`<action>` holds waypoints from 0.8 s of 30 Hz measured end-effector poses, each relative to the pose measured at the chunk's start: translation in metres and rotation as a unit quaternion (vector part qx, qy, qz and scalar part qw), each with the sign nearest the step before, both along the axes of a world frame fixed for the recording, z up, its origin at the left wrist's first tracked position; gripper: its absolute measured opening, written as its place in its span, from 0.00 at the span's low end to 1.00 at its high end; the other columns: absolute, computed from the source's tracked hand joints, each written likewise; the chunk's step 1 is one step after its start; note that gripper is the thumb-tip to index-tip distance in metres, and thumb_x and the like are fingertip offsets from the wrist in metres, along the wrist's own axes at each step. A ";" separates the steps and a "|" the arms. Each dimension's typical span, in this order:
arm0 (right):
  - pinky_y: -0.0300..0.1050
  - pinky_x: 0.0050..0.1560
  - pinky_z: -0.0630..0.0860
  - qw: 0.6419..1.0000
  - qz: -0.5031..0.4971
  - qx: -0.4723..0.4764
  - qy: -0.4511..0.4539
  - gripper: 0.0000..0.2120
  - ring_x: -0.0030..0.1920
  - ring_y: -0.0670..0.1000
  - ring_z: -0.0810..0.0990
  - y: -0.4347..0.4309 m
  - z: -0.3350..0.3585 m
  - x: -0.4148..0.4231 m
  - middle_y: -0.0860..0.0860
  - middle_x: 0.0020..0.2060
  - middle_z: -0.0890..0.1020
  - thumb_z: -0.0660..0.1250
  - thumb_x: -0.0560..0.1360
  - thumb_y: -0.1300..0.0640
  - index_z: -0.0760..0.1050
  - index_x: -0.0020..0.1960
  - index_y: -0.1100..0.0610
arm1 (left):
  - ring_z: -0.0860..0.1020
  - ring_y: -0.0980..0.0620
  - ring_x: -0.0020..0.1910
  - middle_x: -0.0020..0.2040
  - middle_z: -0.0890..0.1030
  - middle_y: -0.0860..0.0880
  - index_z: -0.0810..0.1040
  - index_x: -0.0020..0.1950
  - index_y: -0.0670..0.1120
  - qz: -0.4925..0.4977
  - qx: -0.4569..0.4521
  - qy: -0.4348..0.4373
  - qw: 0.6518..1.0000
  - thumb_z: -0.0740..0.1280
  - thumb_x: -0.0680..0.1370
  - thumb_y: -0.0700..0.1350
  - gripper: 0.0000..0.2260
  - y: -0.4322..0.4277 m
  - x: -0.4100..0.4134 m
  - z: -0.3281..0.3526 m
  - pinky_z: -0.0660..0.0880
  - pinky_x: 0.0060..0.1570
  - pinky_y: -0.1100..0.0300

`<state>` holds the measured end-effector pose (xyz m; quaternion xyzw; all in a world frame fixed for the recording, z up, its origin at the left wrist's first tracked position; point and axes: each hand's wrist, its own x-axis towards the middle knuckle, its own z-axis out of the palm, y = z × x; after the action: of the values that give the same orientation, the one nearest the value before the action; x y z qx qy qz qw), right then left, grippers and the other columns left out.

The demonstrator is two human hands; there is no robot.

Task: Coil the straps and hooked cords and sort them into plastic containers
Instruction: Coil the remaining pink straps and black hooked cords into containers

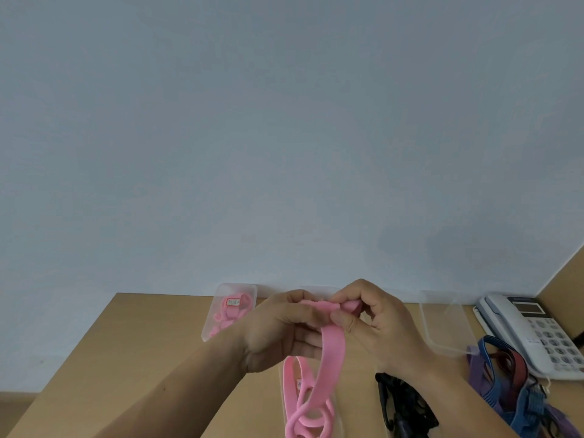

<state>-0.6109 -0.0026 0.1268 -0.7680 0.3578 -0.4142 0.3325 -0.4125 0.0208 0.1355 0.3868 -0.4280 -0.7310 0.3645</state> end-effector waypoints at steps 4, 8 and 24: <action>0.39 0.43 0.75 0.997 0.010 -0.076 0.018 0.14 0.41 0.48 0.79 0.000 0.004 0.001 0.44 0.40 0.81 0.74 0.72 0.65 0.77 0.46 0.47 | 0.82 0.44 0.49 0.49 0.83 0.42 0.86 0.48 0.45 0.017 -0.003 0.021 1.000 0.69 0.74 0.43 0.07 0.000 -0.006 0.000 0.80 0.52 0.51; 0.39 0.44 0.75 1.000 0.017 0.010 0.017 0.15 0.42 0.46 0.79 -0.001 0.005 -0.003 0.43 0.40 0.80 0.75 0.70 0.67 0.78 0.43 0.47 | 0.83 0.42 0.45 0.46 0.83 0.40 0.84 0.43 0.44 0.063 -0.008 0.029 0.998 0.74 0.72 0.40 0.02 0.002 -0.013 -0.005 0.81 0.48 0.50; 0.39 0.33 0.76 0.982 0.013 0.181 -0.049 0.03 0.33 0.49 0.82 -0.003 -0.001 -0.007 0.52 0.34 0.84 0.72 0.75 0.61 0.81 0.48 0.55 | 0.82 0.40 0.56 0.54 0.84 0.37 0.84 0.55 0.43 0.046 -0.123 -0.070 0.989 0.74 0.76 0.45 0.10 0.003 -0.013 -0.010 0.80 0.56 0.47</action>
<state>-0.6184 -0.0058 0.1260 -0.6783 0.4002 -0.3753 0.4888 -0.4255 0.0242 0.1259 0.4082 -0.5208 -0.6265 0.4118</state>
